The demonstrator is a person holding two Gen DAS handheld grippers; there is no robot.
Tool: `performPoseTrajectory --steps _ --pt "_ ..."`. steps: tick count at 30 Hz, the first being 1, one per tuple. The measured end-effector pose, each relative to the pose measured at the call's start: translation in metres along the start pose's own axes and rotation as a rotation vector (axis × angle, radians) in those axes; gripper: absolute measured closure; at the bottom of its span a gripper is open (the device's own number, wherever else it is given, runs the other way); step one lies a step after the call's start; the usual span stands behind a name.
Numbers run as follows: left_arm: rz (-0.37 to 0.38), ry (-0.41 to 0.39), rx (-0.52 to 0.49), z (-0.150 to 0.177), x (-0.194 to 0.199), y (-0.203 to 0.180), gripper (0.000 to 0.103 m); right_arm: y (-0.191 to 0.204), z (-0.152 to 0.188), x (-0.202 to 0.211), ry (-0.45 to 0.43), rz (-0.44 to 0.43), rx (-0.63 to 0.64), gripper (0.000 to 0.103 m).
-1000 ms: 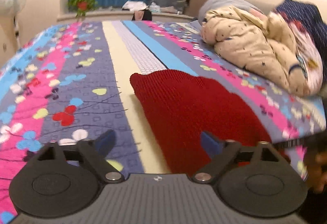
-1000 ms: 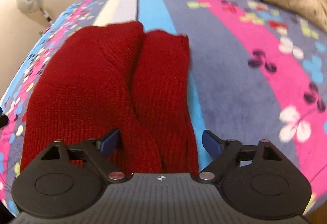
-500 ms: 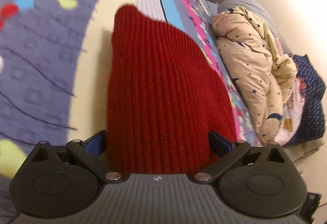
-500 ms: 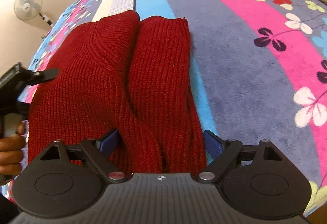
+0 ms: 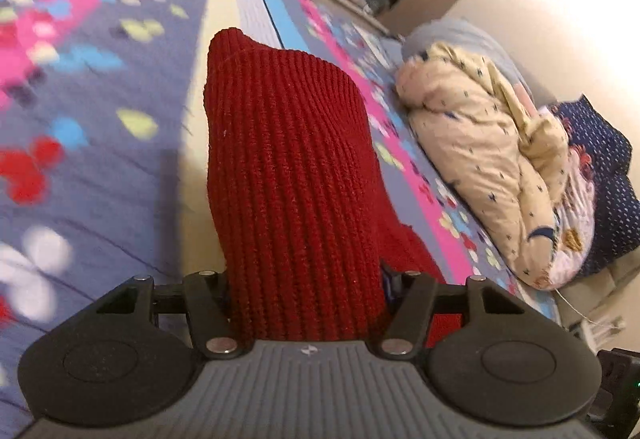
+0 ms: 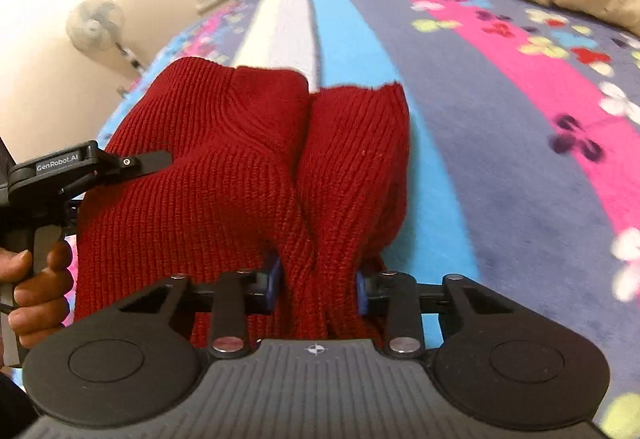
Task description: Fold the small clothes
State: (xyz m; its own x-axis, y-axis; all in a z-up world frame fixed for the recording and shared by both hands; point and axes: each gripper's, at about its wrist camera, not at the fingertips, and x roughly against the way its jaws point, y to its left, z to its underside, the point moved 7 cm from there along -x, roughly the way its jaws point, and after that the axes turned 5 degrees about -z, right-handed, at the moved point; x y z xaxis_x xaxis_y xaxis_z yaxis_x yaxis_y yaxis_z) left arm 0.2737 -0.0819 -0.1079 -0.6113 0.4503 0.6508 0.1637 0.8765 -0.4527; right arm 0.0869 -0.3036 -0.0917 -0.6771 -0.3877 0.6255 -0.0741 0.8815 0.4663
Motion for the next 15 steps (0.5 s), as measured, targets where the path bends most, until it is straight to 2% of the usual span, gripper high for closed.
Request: performPoseTrajectory --steps 3,7,10,12,13,15 --pt "-0.037 -0.033 -0.009 -0.021 0.029 0.031 0.036 0.034 -0.005 -0.014 -0.023 -0.074 0.06 0.068" --pt "-0.082 -0.029 0.055 -0.039 0.052 0.081 0.035 0.083 -0.008 -0.035 -0.03 -0.156 0.152 0.068" --pt "-0.121 0.016 0.125 -0.04 0.053 0.12 0.025 0.109 -0.005 -0.05 -0.025 -0.187 0.204 0.068" --pt "-0.247 0.088 0.144 -0.032 0.05 0.144 0.022 0.113 0.001 -0.063 0.025 -0.17 0.215 0.065" --pt "-0.325 0.111 0.117 -0.027 0.052 0.151 0.02 0.111 0.005 -0.068 0.052 -0.159 0.209 0.063" --pt "-0.36 0.036 0.032 -0.026 0.074 0.148 0.019 0.107 0.01 -0.074 0.102 -0.169 0.189 0.06"
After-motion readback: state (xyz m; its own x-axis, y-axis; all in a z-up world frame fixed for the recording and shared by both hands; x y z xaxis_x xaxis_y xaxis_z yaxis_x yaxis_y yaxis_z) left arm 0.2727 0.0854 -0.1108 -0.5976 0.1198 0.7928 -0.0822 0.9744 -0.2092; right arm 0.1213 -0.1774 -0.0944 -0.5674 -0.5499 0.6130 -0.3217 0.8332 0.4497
